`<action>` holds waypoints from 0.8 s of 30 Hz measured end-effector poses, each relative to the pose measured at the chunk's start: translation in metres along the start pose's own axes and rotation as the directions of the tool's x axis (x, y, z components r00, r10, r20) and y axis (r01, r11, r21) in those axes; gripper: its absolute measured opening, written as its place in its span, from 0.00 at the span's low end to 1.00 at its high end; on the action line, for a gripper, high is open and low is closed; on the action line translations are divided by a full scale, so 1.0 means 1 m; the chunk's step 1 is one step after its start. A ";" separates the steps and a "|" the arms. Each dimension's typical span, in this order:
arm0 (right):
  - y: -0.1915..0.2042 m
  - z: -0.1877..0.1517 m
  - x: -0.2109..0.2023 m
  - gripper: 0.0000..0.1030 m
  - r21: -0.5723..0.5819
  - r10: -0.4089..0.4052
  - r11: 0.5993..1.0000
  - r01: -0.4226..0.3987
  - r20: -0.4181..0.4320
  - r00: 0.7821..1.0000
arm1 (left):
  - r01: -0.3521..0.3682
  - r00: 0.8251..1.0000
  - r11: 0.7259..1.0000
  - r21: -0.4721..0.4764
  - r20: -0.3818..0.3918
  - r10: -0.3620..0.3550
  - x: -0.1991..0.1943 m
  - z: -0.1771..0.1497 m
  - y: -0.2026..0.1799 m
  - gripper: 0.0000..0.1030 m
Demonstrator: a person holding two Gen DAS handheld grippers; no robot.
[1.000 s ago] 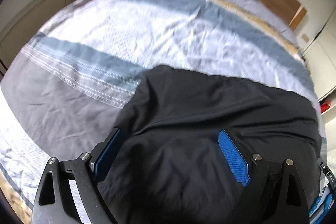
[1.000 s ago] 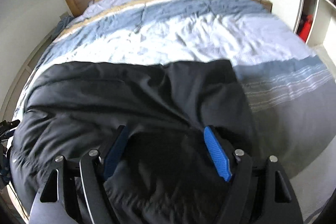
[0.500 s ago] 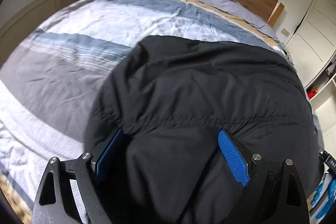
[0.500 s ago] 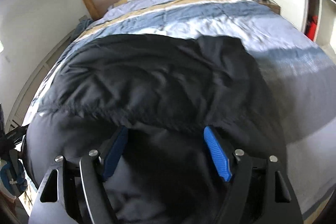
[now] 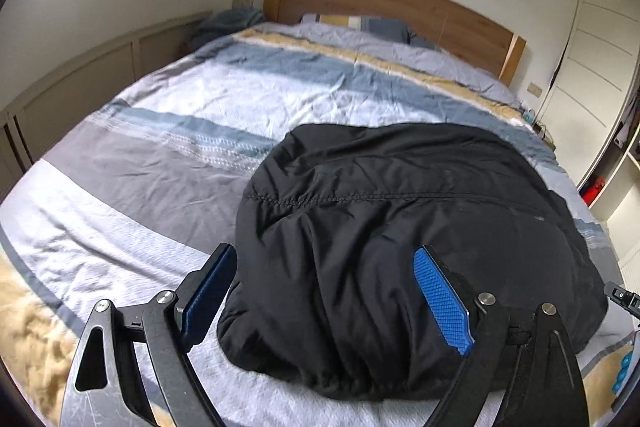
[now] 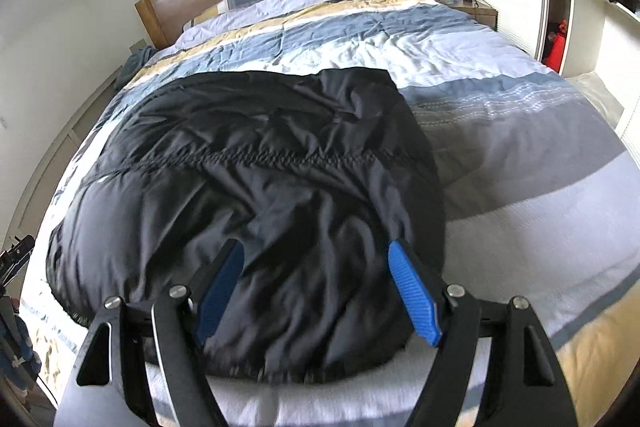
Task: Fold large clothes
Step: 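Withdraw both open tools back from the folded coat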
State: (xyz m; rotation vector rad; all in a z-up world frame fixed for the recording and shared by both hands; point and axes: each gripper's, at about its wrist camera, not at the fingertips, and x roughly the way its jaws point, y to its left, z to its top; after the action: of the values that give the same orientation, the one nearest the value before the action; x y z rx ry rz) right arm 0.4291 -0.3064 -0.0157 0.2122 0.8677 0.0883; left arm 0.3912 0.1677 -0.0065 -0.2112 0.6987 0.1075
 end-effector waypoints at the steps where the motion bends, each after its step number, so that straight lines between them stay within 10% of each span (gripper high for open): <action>1: -0.001 -0.004 -0.009 0.72 0.002 0.001 1.000 -0.001 0.007 1.000 | 0.009 1.000 1.000 -0.003 0.013 -0.009 -0.009 -0.002 0.001 0.87; 24: -0.007 -0.065 -0.149 0.72 -0.001 -0.013 1.000 0.013 0.093 0.996 | -0.023 0.980 0.991 0.135 0.198 -0.004 -0.154 -0.057 -0.023 0.99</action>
State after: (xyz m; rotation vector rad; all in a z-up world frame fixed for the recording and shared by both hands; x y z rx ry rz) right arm 0.2834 -0.3275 0.0530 0.2079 0.7758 0.0667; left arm 0.2421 0.1284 0.0549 -0.0645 0.5065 0.0880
